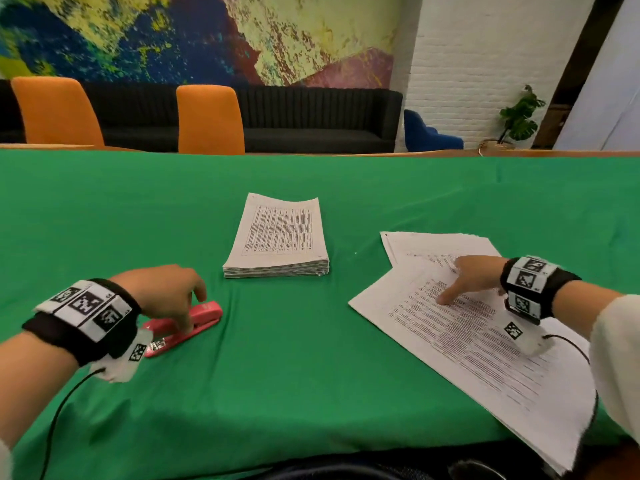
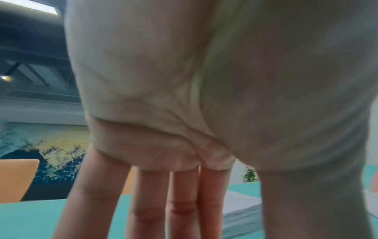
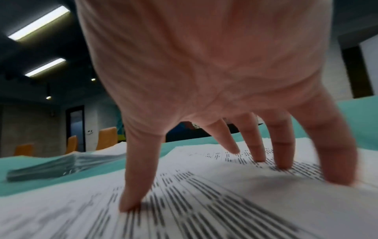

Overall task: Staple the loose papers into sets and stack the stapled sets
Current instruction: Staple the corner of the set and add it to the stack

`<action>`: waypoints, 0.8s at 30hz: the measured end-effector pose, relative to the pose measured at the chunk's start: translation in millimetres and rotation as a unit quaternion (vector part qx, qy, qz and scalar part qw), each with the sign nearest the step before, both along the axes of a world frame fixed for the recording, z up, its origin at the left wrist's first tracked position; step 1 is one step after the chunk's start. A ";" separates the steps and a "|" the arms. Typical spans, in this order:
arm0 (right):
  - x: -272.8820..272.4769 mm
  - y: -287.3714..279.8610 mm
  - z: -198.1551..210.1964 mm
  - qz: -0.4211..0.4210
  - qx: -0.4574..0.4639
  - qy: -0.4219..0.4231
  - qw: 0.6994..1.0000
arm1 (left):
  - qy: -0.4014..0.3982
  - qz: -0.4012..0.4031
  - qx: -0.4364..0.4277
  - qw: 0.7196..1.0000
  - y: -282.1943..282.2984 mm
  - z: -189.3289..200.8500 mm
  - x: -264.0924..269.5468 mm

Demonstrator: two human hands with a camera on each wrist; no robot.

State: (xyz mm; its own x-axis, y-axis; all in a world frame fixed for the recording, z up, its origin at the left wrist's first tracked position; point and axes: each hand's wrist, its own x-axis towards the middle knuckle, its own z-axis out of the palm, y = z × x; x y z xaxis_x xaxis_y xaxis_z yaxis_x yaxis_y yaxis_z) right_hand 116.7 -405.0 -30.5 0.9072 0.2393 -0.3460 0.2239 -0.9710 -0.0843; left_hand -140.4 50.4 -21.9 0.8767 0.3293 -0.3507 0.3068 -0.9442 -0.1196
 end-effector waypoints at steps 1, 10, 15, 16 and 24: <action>1.3 -1.9 0.9 -0.012 0.007 0.004 1.000 | 0.004 -0.008 0.000 1.000 -1.8 -1.5 0.1; -15.5 17.1 16.7 0.058 0.096 0.009 0.994 | 0.012 -0.082 0.007 0.997 -9.4 -1.3 -8.7; -45.1 52.2 53.9 0.185 0.127 0.105 0.969 | -0.015 -0.179 0.024 0.983 -19.4 1.6 -13.1; -51.9 62.6 59.4 0.208 0.124 0.118 0.963 | -0.028 -0.201 0.057 0.978 -21.8 1.6 -13.4; -95.9 169.0 42.0 0.360 0.058 0.024 0.931 | -0.132 -0.031 0.040 0.990 -31.4 3.4 -22.0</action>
State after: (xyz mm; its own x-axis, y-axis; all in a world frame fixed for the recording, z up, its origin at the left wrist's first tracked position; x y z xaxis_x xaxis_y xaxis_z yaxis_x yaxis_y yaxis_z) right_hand 20.8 -236.0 11.6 0.4808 0.8182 -0.3154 0.8069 -0.5536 -0.2061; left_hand -162.4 19.0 -18.5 0.9539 0.2890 -0.0813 0.2787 -0.9531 -0.1182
